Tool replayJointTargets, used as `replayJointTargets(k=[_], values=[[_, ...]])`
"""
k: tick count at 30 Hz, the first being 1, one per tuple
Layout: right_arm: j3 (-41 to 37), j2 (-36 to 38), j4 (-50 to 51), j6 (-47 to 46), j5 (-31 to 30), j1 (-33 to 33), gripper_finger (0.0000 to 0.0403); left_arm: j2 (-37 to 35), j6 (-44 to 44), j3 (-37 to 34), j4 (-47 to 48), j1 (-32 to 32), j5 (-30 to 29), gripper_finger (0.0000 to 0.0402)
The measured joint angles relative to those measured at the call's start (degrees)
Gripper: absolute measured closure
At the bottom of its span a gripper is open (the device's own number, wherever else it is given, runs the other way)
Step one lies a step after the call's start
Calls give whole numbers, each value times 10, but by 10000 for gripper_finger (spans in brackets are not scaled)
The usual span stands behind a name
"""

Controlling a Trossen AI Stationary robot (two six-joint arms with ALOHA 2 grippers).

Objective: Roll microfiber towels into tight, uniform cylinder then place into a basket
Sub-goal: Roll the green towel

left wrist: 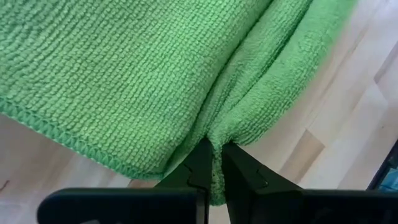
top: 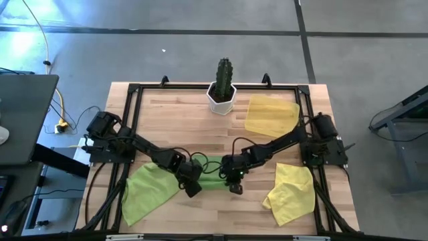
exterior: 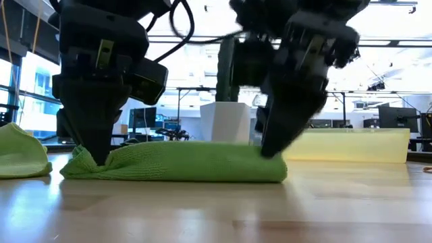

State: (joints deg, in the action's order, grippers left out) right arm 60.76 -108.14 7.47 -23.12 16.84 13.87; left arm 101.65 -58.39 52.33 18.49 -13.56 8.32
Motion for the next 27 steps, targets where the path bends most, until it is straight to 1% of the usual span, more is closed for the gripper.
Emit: replayJointTargets(k=[4, 6, 8, 10, 12, 15, 20, 25, 27], values=[[0, 56, 7, 70, -4, 8, 306, 0, 0, 0, 2, 0, 2, 385], [0, 75, 3, 140, -12, 26, 302, 1, 4, 0, 2, 0, 2, 385], [1, 82, -15, 215, -45, 53, 301, 1, 5, -1, 2, 0, 2, 385], [1, 80, -30, 277, -96, 80, 301, 1, 5, -1, 1, 0, 2, 385], [2, 63, -54, 314, -144, 102, 301, 2, 5, -1, 0, 0, 2, 385], [2, 34, -72, 323, -198, 120, 301, 2, 10, -1, -1, -1, 2, 385], [2, -6, -97, 306, -211, 125, 300, 2, 11, -1, -2, -1, 4, 385], [2, -22, -93, 278, -262, 123, 299, 2, 10, -2, -2, -1, 6, 385], [2, -21, -95, 276, -265, 121, 299, 2, 11, -2, -3, -1, 10, 385]])
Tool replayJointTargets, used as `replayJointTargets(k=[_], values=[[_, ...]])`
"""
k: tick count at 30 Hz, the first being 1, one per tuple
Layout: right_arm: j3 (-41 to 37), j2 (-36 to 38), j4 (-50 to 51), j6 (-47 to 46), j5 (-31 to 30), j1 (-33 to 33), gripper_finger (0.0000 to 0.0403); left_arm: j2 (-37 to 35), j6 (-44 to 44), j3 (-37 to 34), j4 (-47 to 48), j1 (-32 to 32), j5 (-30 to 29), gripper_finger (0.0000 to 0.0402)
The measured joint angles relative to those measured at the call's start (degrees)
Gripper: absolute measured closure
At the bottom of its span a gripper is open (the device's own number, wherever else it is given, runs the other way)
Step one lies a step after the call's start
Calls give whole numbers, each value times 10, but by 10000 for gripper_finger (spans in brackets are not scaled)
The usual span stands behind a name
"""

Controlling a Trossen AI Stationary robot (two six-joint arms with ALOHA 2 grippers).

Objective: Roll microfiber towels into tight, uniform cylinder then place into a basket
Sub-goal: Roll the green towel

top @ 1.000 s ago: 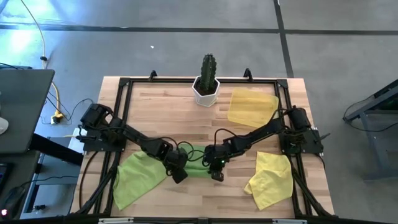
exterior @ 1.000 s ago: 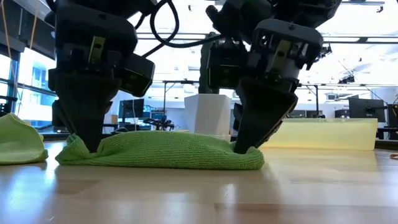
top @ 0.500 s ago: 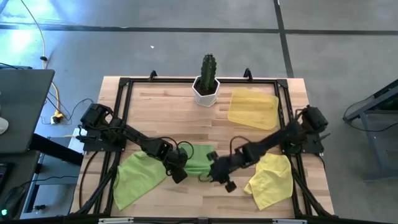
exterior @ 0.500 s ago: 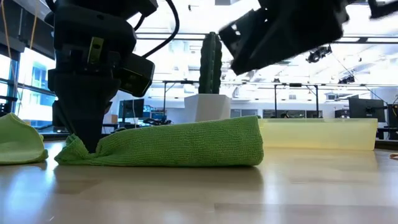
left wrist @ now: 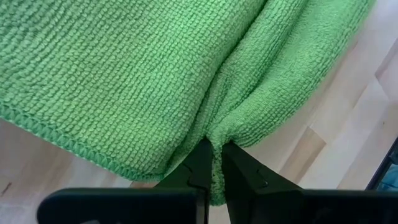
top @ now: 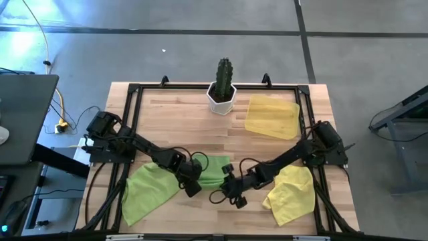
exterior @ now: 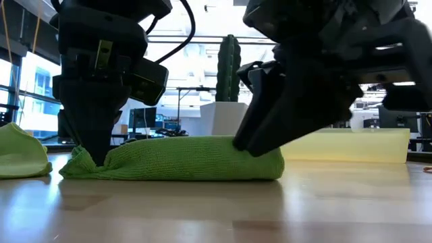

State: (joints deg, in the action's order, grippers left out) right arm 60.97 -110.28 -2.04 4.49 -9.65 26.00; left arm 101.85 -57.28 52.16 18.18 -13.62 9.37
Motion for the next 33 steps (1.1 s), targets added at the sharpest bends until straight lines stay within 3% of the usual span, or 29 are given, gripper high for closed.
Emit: replayJointTargets(k=[12, 24, 28, 33], values=[[0, 0, -2, -16, 10, -3, 296, 0, 4, 0, -2, 0, 8, 385], [0, 1, 33, -30, 11, -23, 186, 0, 3, 0, -4, 0, 9, 385], [1, 1, 57, -55, 11, -35, 189, 0, -1, 0, -5, 0, 10, 385], [2, -11, 63, -71, 11, -43, 221, 2, -17, -1, -34, 0, 24, 385]])
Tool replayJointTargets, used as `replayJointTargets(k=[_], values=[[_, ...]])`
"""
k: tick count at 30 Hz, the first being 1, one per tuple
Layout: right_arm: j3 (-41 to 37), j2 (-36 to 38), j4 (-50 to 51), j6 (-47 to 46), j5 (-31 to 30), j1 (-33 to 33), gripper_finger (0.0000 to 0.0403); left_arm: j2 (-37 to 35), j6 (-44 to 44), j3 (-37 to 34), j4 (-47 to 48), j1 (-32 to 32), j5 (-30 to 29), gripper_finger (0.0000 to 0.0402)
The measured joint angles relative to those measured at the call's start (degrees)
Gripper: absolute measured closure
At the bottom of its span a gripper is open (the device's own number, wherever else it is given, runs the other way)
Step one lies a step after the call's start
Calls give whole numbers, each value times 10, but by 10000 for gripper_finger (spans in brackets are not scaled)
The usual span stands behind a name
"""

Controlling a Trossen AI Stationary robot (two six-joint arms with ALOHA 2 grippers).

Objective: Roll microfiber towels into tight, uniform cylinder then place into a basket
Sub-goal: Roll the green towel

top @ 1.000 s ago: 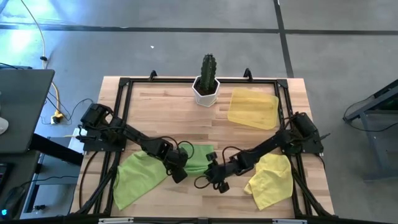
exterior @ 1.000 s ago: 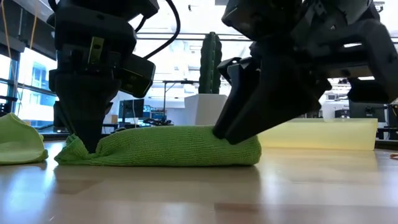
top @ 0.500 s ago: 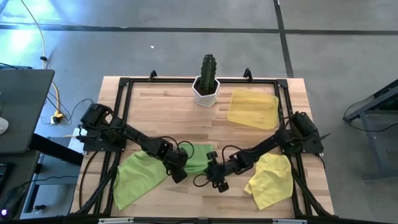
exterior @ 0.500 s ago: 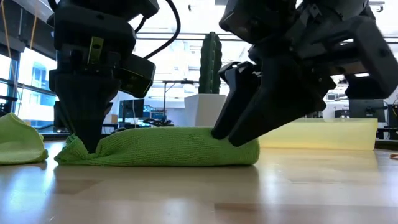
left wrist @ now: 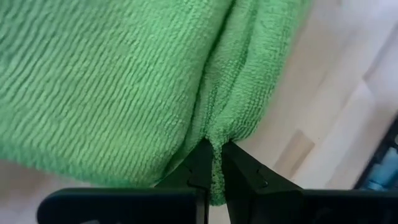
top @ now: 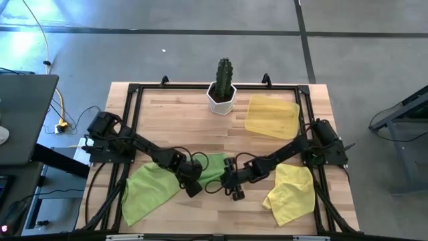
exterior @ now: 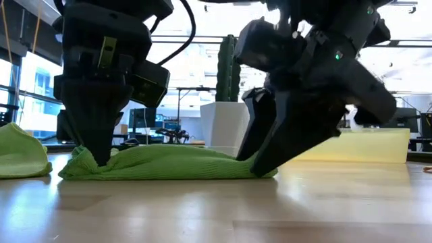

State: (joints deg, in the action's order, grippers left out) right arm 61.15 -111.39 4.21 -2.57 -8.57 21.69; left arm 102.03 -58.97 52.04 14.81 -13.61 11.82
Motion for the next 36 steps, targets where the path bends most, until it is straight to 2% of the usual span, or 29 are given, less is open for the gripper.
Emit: replayJointTargets(k=[6, 11, 16, 22, 28, 31, 36], values=[[2, -19, 4, 0, -10, -1, 280, 2, -1, -1, -60, -1, 47, 383], [2, -23, 8, 0, -10, -1, 336, 2, 8, -1, -76, -2, 80, 366], [1, -24, 12, 0, -1, -1, 393, 1, 79, 0, -69, -2, 90, 339], [1, -24, 12, -5, 19, -3, 398, -9, 245, 2, -15, 5, 61, 315], [0, -24, 5, -37, 60, -8, 400, -36, 381, 57, 131, 12, -38, 313], [0, -24, 3, -60, 84, -12, 401, -47, 415, 95, 182, 5, -81, 313], [0, -24, 0, -122, 134, -20, 401, -51, 411, 126, 191, -34, -88, 313]])
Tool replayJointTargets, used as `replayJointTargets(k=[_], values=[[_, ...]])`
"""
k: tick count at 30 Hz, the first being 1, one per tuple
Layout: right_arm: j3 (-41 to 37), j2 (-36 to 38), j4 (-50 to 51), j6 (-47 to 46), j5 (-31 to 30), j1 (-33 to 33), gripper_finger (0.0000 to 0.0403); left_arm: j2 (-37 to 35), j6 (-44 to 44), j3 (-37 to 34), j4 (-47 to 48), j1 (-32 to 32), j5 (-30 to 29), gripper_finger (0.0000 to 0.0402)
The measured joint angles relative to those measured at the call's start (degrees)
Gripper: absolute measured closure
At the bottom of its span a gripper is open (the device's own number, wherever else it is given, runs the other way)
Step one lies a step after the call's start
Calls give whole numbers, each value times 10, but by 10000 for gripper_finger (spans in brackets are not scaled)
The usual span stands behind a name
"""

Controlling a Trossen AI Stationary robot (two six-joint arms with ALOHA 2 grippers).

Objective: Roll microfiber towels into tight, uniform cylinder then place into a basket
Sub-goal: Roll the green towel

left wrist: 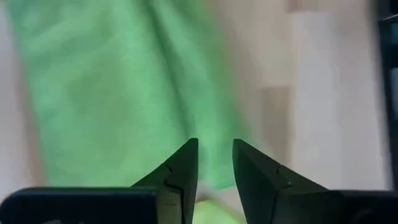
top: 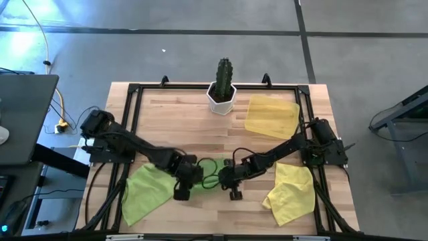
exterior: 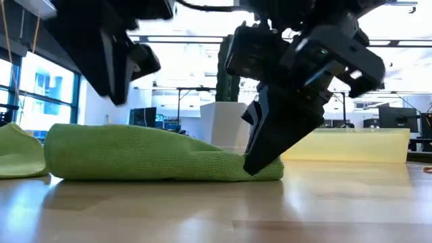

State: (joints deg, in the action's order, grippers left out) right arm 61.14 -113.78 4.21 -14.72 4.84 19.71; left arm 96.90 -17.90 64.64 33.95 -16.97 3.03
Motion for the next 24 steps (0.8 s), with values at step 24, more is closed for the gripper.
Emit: replayJointTargets(k=[24], values=[[-2, -2, -14, -85, 106, -32, 402, 111, -5, 0, -47, -84, -144, 249]])
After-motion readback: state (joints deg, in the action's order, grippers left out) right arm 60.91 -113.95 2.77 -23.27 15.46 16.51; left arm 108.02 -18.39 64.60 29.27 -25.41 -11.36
